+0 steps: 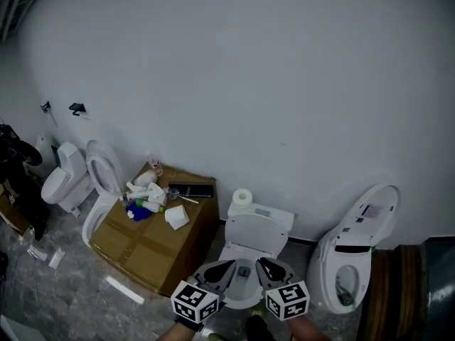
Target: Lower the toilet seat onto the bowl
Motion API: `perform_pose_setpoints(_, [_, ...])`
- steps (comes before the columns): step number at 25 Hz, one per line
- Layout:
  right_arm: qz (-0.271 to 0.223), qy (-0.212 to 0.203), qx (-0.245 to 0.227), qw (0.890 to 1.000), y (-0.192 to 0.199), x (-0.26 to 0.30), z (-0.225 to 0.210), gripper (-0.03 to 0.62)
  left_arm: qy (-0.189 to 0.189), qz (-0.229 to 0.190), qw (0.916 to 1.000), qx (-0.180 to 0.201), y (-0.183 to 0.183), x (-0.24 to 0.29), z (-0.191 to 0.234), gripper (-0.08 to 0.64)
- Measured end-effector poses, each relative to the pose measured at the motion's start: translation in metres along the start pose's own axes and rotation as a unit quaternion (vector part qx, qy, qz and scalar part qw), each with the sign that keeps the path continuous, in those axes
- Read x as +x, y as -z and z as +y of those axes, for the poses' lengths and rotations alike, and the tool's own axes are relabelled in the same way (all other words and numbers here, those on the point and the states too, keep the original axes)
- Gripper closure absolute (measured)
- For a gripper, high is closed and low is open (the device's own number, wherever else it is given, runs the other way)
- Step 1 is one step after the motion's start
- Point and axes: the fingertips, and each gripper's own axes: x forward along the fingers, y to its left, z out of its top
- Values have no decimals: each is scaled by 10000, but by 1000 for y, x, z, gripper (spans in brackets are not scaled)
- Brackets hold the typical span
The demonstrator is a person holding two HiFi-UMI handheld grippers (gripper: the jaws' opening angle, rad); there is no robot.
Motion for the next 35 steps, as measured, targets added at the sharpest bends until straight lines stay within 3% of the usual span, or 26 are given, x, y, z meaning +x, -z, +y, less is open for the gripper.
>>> perform_pose_setpoints(12, [-771, 67, 55, 9970, -80, -29, -8, 563, 226, -655, 9975, 116, -82, 3, -24, 558])
perform_pose_setpoints(35, [-806, -41, -32, 9967, -78, -19, 6, 577, -35, -498, 9986, 175, -63, -3, -8, 558])
